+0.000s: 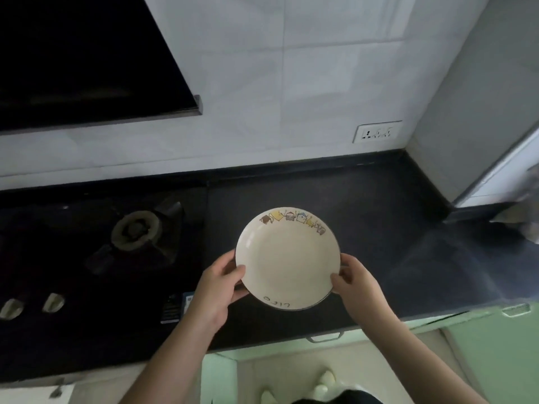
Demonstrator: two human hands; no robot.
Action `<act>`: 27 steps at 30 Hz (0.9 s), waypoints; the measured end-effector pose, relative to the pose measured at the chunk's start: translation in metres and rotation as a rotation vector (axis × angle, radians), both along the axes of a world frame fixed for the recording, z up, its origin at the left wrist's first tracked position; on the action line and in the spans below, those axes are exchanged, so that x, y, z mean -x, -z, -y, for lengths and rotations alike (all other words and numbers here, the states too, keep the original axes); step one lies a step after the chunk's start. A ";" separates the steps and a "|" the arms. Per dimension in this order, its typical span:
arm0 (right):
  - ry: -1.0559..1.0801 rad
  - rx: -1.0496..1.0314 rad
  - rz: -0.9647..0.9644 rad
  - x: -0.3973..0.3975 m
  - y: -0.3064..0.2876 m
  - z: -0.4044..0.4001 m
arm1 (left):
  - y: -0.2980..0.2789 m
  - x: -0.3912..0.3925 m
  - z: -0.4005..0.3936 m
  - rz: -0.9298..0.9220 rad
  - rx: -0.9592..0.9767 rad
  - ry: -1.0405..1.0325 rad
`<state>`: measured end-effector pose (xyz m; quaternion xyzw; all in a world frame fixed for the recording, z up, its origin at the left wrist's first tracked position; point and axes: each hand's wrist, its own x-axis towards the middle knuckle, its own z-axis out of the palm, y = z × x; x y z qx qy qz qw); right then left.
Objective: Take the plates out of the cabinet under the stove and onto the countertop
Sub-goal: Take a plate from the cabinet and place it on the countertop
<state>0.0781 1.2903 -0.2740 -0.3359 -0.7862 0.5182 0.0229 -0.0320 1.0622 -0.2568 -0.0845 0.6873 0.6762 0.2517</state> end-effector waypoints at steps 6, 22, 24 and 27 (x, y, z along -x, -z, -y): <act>-0.021 0.103 0.011 0.051 0.027 -0.021 | 0.032 0.033 -0.017 0.033 0.048 -0.069; 0.060 0.560 0.132 0.151 0.094 -0.037 | 0.104 0.108 -0.033 0.180 0.128 -0.282; 0.068 0.573 0.132 0.156 0.099 -0.037 | 0.110 0.111 -0.034 0.187 0.140 -0.283; 0.086 0.584 0.144 0.162 0.104 -0.036 | 0.115 0.116 -0.036 0.197 0.151 -0.284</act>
